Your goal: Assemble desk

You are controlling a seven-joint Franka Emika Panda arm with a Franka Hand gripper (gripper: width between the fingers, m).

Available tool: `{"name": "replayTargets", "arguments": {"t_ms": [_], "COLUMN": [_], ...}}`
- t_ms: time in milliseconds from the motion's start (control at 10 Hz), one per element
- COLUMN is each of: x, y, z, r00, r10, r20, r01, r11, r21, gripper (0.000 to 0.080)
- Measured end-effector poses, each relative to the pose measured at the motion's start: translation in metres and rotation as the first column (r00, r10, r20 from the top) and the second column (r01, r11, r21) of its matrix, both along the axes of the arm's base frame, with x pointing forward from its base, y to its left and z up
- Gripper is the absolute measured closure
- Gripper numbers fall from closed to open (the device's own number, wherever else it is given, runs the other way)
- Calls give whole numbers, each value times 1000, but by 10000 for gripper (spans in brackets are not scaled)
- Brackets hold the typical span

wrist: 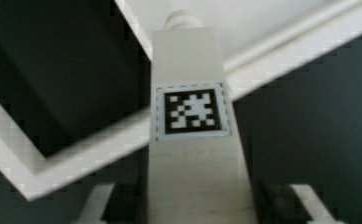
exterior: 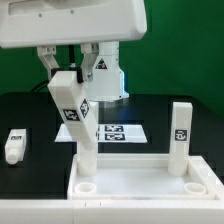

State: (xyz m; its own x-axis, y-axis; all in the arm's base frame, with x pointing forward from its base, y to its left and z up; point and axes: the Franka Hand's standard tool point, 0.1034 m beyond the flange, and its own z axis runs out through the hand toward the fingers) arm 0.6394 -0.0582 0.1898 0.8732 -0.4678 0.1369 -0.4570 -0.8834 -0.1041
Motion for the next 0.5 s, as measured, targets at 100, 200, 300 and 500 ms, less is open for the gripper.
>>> {"name": "replayTargets", "arguments": {"t_ms": [100, 200, 300, 500], "x": [11, 20, 20, 23], "y": [31, 57, 81, 99], "z": [9, 11, 7, 5], "r00": [995, 981, 975, 944], "r10": [77, 126, 150, 159], "r20": [67, 148, 166, 290], "r01": [-74, -113, -136, -128], "r11": [996, 990, 986, 984], "r21": [-59, -89, -92, -122], "gripper": [515, 515, 515, 515]}}
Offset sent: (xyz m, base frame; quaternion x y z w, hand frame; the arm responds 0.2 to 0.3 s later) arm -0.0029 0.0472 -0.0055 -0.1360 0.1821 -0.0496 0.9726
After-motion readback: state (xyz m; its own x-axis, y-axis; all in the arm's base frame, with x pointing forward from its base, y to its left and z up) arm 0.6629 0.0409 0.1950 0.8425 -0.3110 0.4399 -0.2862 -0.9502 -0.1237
